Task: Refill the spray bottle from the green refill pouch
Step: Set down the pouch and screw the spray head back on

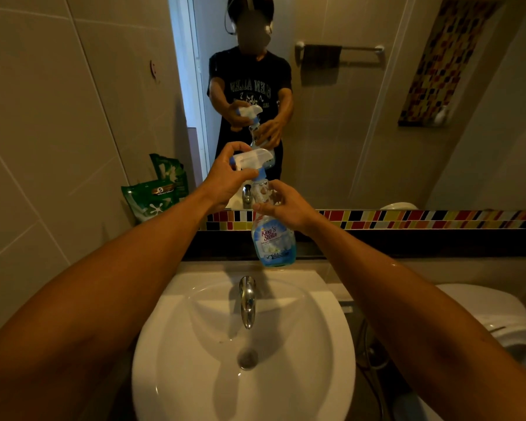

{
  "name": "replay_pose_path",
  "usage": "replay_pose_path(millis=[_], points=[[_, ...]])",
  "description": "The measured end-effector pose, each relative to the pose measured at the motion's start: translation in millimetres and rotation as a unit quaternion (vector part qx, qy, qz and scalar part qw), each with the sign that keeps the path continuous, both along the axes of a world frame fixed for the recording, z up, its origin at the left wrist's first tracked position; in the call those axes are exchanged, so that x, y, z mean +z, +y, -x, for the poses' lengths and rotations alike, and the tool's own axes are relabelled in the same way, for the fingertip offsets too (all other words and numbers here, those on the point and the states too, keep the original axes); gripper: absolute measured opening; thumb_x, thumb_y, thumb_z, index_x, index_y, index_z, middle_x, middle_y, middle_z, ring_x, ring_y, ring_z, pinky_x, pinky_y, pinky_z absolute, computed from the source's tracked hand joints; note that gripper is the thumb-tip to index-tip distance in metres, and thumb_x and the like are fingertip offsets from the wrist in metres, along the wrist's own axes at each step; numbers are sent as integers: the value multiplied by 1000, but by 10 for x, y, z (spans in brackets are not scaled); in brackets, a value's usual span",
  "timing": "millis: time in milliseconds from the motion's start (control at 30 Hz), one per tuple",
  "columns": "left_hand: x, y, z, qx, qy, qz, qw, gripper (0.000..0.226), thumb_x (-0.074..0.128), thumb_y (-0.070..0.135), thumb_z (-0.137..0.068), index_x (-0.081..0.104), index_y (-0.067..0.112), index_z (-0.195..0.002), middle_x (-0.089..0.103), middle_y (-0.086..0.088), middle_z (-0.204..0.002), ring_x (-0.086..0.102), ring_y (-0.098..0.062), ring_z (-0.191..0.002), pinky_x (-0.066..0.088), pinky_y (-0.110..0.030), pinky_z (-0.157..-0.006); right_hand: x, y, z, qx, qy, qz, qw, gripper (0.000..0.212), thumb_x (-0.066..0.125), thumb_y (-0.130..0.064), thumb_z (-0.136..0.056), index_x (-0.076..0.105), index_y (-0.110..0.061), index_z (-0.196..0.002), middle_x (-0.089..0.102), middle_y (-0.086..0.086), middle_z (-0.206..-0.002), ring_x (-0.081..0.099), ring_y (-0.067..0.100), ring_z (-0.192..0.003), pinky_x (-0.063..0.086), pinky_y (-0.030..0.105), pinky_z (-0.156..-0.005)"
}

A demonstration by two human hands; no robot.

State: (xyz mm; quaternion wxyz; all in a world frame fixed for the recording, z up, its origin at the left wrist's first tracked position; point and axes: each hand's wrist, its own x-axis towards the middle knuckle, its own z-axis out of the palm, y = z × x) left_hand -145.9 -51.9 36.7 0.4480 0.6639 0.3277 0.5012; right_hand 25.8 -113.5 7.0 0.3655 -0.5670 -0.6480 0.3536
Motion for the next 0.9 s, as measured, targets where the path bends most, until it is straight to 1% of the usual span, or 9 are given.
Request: replay_pose_path(millis=[100, 200, 300, 433, 533, 600, 700, 800, 900], points=[[6, 3, 6, -4, -7, 1, 1000, 52, 76, 7, -77, 53, 38, -110, 52, 1, -115, 59, -24, -101, 55, -18, -62, 14, -10, 22, 4, -1, -4, 1000, 65, 78, -23, -93, 47, -11, -150, 65, 14, -140, 65, 30, -125, 54, 55, -107], [23, -12, 5, 2, -30, 3, 1000, 50, 84, 17, -74, 54, 39, -107, 56, -6, -119, 62, -24, -103, 57, -22, -68, 28, -10, 51, 11, -1, -8, 1000, 66, 77, -23, -94, 46, -9, -150, 64, 14, -141, 65, 30, -127, 54, 55, -108], [40, -17, 35, 14, -30, -5, 999, 51, 85, 15, -73, 54, 38, -107, 57, -4, -116, 62, -22, -101, 56, -21, -67, 44, -7, 72, 15, -2, -14, 1000, 63, 78, -24, -93, 48, -10, -148, 65, 13, -139, 65, 29, -126, 54, 55, -108], [48, -15, 70, 7, -23, -5, 1000, 51, 79, 7, -77, 54, 31, -114, 55, 0, -112, 62, -16, -92, 53, -16, -61, 42, 10, 58, 15, 5, -21, 1000, 53, 79, -24, -92, 53, -12, -137, 69, 12, -130, 69, 28, -119, 57, 54, -104], [36, -25, 77, -3, -23, 10, 1000, 53, 76, 3, -79, 51, 25, -120, 54, -4, -113, 59, -16, -89, 50, -14, -56, 28, 19, 49, 18, 3, -24, 1000, 49, 79, -23, -92, 55, -12, -133, 70, 11, -127, 69, 28, -116, 57, 55, -103], [32, -40, 73, -2, -28, 13, 1000, 54, 79, 7, -78, 50, 25, -120, 55, -6, -116, 60, -16, -91, 51, -14, -57, 18, 16, 56, 20, 1, -26, 999, 49, 79, -24, -92, 55, -13, -134, 70, 10, -127, 69, 27, -116, 57, 54, -103], [40, -73, 55, 15, -25, -14, 999, 53, 84, 15, -76, 49, 34, -112, 57, -7, -119, 62, -18, -98, 55, -18, -64, 23, 26, 78, 23, -4, -33, 999, 48, 78, -26, -92, 56, -14, -132, 70, 9, -126, 70, 25, -115, 58, 52, -102], [55, -85, 28, 34, -27, -43, 998, 53, 83, 12, -75, 49, 35, -109, 56, -5, -116, 61, -20, -99, 55, -17, -65, 41, 50, 90, 22, -2, -32, 999, 49, 79, -27, -92, 55, -15, -133, 71, 9, -125, 70, 25, -114, 58, 52, -103], [58, -63, 32, 37, -19, -48, 998, 54, 81, 8, -76, 49, 31, -114, 55, -2, -116, 61, -19, -100, 55, -16, -65, 46, 71, 74, 18, 6, -29, 999, 51, 79, -26, -92, 55, -14, -134, 71, 9, -126, 70, 25, -115, 57, 53, -103]])
